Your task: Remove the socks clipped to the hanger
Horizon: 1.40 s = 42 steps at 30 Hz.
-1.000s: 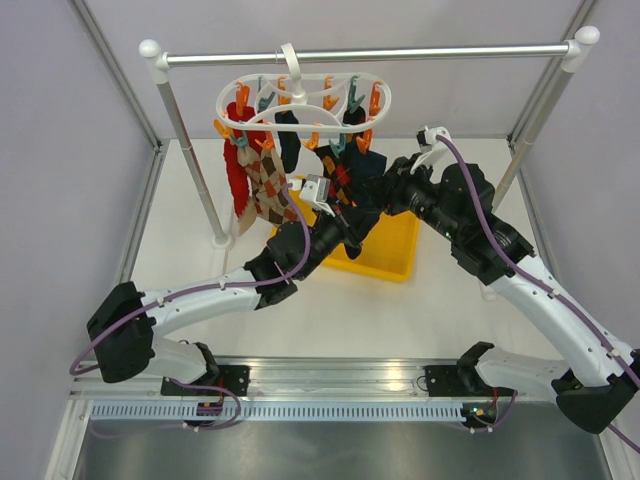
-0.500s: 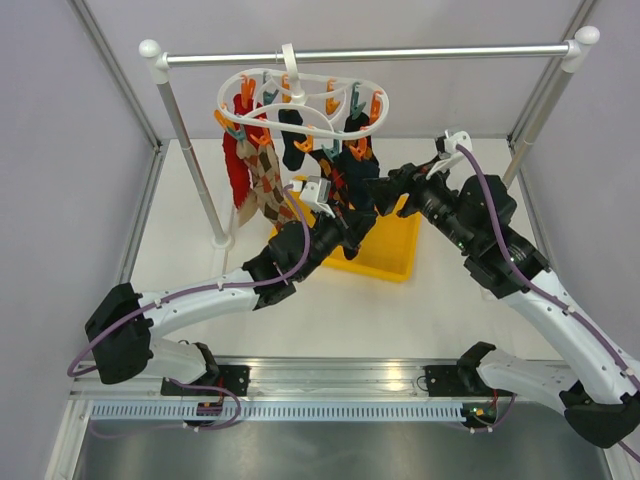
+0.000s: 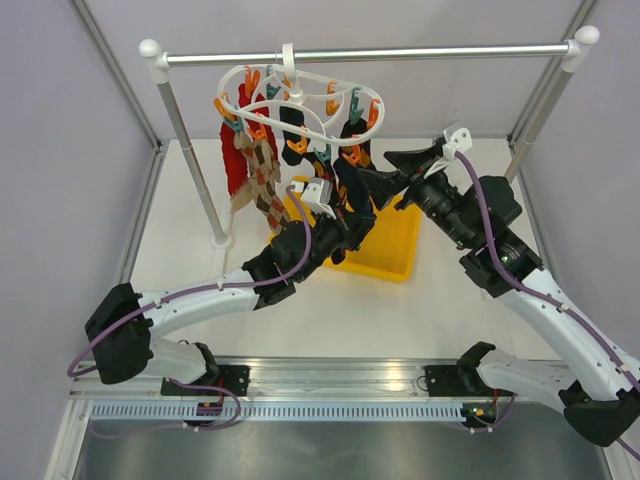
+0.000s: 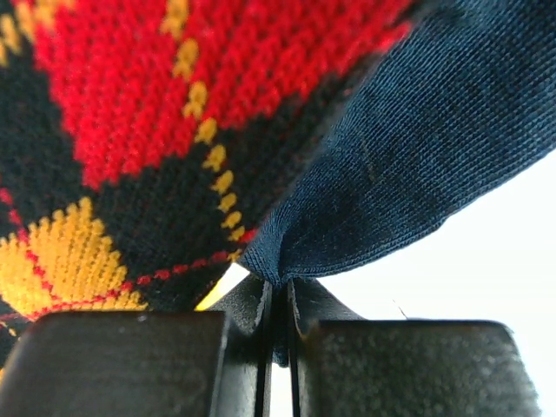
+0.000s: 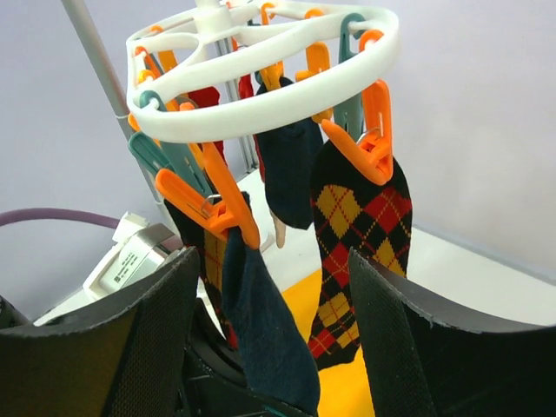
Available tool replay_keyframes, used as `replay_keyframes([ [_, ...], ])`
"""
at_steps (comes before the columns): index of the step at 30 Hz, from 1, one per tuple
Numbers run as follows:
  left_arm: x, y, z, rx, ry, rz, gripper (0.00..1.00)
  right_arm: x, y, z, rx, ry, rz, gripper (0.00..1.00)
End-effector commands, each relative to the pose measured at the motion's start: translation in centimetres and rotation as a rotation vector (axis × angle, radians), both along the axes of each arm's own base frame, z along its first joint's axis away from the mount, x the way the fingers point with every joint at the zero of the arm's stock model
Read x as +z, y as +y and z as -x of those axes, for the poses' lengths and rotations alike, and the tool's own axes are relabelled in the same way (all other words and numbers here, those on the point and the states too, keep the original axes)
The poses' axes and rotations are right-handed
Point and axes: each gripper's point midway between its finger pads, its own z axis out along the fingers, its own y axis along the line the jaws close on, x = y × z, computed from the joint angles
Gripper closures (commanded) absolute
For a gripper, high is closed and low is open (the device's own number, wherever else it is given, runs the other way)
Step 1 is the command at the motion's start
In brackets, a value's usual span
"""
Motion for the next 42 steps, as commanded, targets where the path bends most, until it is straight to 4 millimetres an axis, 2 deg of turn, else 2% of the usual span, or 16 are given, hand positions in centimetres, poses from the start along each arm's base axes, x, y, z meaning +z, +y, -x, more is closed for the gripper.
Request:
replay_keyframes([
  [1,2.9,0.2,0.1,0.003,-0.05,0.027,0.98,2.2,0.7,0.6,0.043,-0.124,-0.015,0.26],
  [11,3.0,-0.1,0.1,-0.005,-0.049,0.02,0.98,2.4,1.8,0.6,0.006,-0.184,0.039,0.27],
  [16,3.1,-0.4,0.1,-0.015,-0.046,0.026,0.98,2.4,1.7,-0.6,-0.07,-0.192,0.064,0.27],
  [21,2.9,-0.5,0.1,-0.018,-0.041,0.023,0.98,3.2,1.9,-0.9,-0.08,-0.214,0.05,0.29],
  [32,2.9,-0.6,0.1,-0.019,-0.041,0.021,0.98,5.3,0.7,-0.6,-0.124,-0.261,0.015,0.32],
  [42,3.0,-0.4,0.2,-0.018,-0.04,0.02,0.98,6.0,1.6,-1.2,-0.111,-0.268,0.001,0.35],
])
